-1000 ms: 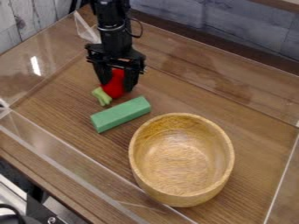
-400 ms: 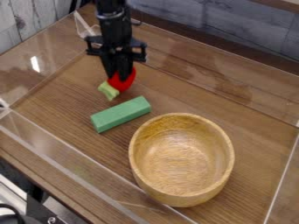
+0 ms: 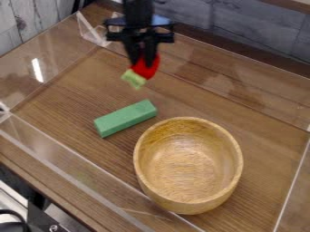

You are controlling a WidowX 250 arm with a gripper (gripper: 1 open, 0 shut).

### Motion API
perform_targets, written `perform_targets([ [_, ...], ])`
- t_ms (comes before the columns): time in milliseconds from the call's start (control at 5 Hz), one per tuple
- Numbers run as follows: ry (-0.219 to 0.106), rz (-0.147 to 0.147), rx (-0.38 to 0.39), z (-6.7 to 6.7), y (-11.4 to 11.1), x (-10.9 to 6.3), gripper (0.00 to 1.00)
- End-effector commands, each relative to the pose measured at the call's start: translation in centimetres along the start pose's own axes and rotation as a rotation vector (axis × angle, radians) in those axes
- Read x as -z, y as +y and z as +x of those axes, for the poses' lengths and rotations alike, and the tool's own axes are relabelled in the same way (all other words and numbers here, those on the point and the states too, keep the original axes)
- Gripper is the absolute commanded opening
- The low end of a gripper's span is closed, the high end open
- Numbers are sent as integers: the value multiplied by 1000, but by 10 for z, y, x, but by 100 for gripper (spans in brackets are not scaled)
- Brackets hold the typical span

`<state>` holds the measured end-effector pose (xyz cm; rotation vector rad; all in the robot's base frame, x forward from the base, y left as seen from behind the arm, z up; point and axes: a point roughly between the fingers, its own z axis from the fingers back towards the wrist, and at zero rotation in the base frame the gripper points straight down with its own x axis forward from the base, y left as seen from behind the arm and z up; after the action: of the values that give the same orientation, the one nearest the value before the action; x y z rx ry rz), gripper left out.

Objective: Move the red fruit to the right

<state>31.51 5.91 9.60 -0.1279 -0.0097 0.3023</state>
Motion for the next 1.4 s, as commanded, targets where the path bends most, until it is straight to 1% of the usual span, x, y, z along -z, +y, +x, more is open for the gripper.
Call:
perform_targets([
  [0, -82, -21, 42, 4, -37, -29, 0],
  [200, -70, -24, 79, 0, -75, -21, 0],
  [400, -65, -28, 22, -2, -100, -11, 0],
  [600, -64, -24, -36, -1, -113, 0, 0],
  [800, -72, -18, -131, 7, -127, 13, 0],
  [1000, -81, -13, -186, 14, -139, 25, 0],
  [1200, -93, -10, -212, 21, -136, 37, 0],
])
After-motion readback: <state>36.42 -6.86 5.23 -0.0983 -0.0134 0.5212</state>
